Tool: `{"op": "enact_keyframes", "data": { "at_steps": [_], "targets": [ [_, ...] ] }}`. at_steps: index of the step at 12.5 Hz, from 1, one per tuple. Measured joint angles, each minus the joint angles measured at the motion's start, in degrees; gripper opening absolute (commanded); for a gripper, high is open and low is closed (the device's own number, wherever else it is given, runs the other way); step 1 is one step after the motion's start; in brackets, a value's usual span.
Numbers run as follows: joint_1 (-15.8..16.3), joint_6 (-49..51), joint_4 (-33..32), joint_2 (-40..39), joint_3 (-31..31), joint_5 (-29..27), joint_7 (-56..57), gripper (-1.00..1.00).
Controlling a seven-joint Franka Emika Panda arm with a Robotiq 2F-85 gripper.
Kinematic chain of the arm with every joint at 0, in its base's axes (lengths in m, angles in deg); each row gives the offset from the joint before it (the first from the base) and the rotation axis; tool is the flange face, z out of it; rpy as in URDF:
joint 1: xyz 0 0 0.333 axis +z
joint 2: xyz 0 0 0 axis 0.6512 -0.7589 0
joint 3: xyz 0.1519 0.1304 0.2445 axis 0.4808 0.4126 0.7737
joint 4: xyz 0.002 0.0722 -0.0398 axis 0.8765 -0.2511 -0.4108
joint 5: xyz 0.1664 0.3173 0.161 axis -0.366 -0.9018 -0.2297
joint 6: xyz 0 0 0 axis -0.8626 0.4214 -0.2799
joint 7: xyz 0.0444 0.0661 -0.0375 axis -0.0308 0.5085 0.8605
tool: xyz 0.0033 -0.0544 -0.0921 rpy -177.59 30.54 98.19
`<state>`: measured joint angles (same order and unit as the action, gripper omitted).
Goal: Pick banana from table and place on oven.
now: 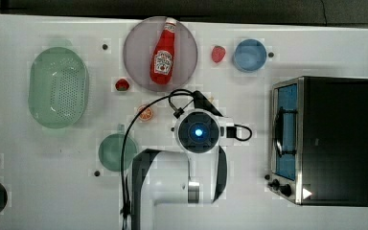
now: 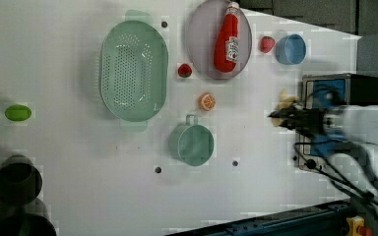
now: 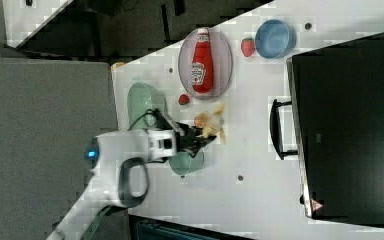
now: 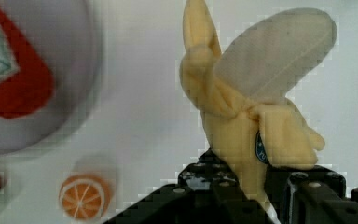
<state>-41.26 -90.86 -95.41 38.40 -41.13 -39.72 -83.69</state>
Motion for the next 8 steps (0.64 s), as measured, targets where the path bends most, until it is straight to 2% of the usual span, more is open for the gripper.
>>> {"op": "enact_keyframes", "data": {
  "at_steps": [3, 5, 8],
  "targets": [
    [-0.59, 17.35, 5.82, 11.63, -0.56, 0.67, -0.10, -0.47],
    [-0.71, 27.86, 15.22, 14.91, -0.64, -0.23, -0.10, -0.47],
    [0.28, 37.01, 24.90, 16.56, -1.90, -0.06, -0.12, -0.47]
  ]
}}
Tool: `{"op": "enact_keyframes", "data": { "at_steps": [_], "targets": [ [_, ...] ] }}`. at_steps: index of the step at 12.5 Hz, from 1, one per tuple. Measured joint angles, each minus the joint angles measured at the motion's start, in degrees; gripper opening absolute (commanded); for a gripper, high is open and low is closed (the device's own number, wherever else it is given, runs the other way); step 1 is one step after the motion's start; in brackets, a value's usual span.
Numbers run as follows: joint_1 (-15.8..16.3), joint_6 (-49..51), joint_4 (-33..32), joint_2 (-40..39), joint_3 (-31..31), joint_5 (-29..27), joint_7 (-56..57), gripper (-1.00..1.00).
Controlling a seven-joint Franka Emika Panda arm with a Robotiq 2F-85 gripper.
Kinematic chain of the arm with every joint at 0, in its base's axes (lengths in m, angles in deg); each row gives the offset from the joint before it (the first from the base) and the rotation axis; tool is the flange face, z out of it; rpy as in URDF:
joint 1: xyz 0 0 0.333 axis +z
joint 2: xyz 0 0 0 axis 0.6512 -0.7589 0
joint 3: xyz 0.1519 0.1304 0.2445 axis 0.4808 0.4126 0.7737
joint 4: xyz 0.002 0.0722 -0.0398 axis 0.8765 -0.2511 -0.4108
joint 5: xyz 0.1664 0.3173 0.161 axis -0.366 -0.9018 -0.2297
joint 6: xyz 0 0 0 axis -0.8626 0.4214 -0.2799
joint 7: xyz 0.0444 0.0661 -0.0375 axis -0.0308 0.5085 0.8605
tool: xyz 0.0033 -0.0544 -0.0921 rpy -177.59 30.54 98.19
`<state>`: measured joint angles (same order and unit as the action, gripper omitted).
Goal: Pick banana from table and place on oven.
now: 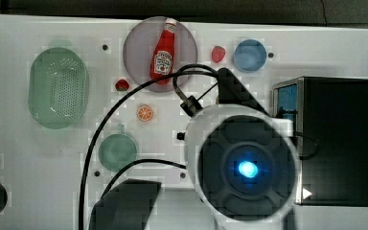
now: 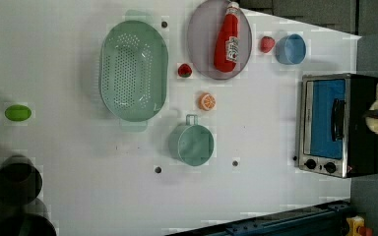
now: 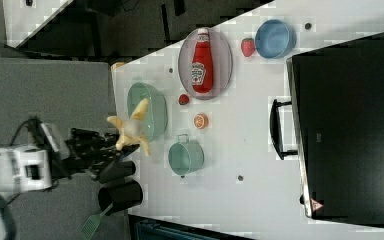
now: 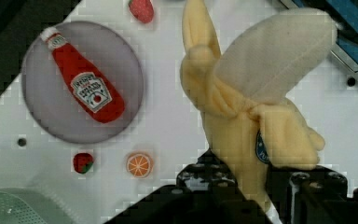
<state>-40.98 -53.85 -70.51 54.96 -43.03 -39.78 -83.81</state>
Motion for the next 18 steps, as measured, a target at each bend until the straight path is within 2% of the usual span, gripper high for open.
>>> {"op": "enact_keyframes", "data": {
  "at_steps": [4, 7, 12, 18],
  "targets": [
    [-0.44, 1.52, 5.93, -2.76, -3.20, -1.20, 0.00, -0.47],
    [-0.33, 0.94, 7.44, -8.13, -11.02, 0.19, 2.57, -0.47],
    [-1.18, -4.90, 5.99, -18.59, -24.02, 1.74, 19.75, -0.47],
    [-2.14, -16.22, 5.20, -26.62, -33.34, 0.36, 37.98, -0.47]
  ]
}}
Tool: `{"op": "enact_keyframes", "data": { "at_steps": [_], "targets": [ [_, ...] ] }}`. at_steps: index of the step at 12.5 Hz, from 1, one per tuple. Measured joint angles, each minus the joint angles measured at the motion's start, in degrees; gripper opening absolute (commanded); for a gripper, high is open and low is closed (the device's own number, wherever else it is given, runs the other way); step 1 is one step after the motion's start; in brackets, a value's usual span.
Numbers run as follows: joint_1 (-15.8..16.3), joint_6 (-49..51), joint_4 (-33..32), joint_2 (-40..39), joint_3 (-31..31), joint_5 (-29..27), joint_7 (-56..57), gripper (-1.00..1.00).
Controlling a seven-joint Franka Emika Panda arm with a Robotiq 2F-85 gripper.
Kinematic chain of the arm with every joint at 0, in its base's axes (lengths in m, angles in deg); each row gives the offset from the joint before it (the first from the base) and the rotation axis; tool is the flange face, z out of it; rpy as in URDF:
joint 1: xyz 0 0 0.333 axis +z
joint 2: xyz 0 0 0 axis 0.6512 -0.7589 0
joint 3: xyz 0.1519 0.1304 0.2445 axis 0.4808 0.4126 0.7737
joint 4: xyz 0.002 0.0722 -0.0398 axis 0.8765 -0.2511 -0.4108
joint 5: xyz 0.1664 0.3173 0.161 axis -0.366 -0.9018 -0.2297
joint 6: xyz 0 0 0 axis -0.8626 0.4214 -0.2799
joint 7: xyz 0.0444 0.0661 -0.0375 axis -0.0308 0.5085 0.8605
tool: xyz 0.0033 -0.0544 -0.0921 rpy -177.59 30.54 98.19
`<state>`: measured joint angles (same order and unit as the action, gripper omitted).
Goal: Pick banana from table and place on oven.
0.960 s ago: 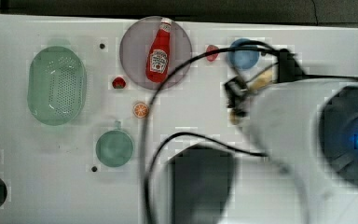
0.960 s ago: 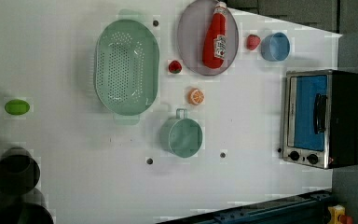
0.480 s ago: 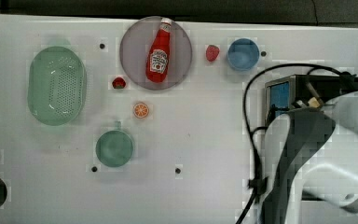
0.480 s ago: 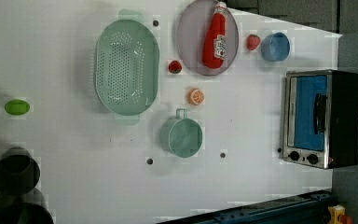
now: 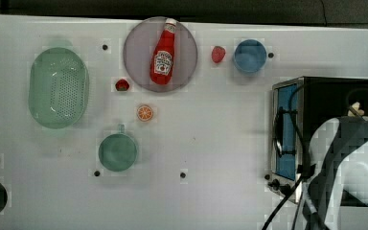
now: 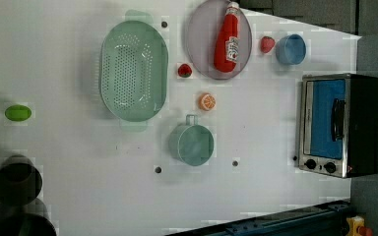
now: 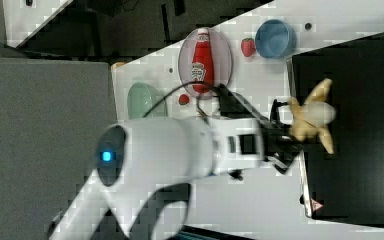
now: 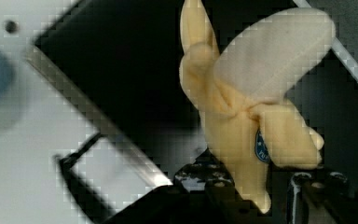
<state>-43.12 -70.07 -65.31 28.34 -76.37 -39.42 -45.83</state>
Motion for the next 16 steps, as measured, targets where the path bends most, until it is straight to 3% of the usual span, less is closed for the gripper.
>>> {"op": "enact_keyframes", "data": {
  "at_steps": [2, 8, 9, 12, 16],
  "targets": [
    [-1.26, -1.82, -0.73, -1.26, -1.12, -0.12, 2.24, -0.41],
    [-1.76, -3.02, -0.34, -1.59, -0.17, -1.71, 4.64, 0.90],
    [-1.24, -2.69, -0.34, -1.60, -0.59, -1.82, 4.73, 1.00],
    [-1.15, -1.82, 0.67, -1.24, -0.11, -1.71, 5.29, 1.00],
    [-0.83, 7.62, 6.15, 2.22, 1.96, -1.90, 7.02, 1.00]
  ]
}}
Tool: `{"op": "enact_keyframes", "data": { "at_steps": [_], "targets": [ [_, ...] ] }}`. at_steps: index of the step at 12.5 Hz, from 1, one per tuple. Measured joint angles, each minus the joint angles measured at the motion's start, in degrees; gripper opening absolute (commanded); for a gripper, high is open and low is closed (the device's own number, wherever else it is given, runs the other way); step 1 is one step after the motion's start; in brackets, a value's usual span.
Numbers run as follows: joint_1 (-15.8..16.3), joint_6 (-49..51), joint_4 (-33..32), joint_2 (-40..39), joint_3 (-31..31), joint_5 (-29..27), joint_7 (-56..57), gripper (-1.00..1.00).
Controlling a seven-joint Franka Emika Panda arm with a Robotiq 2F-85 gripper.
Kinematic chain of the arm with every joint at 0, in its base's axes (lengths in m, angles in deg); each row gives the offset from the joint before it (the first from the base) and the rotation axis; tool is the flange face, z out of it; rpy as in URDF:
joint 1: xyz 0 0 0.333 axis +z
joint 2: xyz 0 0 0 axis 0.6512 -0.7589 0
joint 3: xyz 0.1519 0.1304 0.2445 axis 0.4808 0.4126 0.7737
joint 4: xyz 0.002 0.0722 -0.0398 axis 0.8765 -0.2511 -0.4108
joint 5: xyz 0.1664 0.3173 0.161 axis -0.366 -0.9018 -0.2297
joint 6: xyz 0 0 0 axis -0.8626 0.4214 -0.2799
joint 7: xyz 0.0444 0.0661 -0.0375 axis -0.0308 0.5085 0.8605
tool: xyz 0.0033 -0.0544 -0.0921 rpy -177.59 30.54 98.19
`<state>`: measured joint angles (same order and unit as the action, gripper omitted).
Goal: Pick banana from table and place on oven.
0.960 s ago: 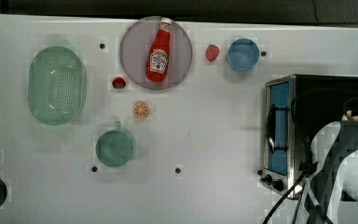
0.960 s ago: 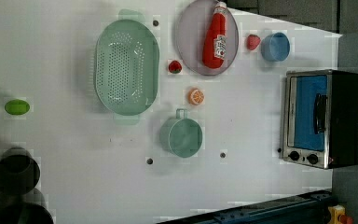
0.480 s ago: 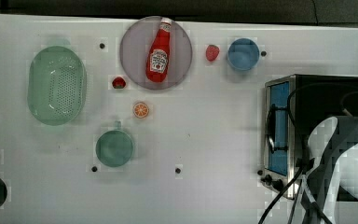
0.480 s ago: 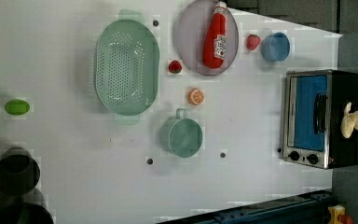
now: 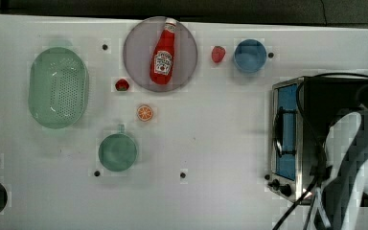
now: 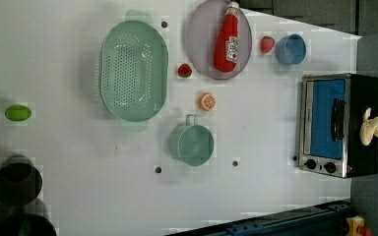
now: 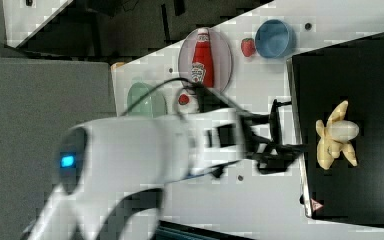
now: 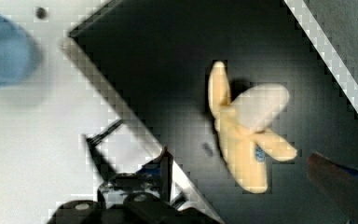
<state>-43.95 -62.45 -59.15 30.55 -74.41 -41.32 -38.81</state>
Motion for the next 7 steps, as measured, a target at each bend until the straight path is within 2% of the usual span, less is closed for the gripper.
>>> {"op": "enact_keyframes", "data": {
  "at_steps": [2, 4, 5, 7],
  "targets": [
    [1.04, 3.90, 0.78, 5.14, 2.69, 1.24, -2.18, 1.00],
    [1.28, 11.93, 1.01, 11.06, 8.25, 0.10, -9.68, 1.00],
    [0.97, 15.87, 0.95, 14.14, 13.05, 0.36, -16.49, 1.00],
    [3.47, 20.13, 3.02, 17.56, 21.71, 0.52, -27.79, 1.00]
  ]
}}
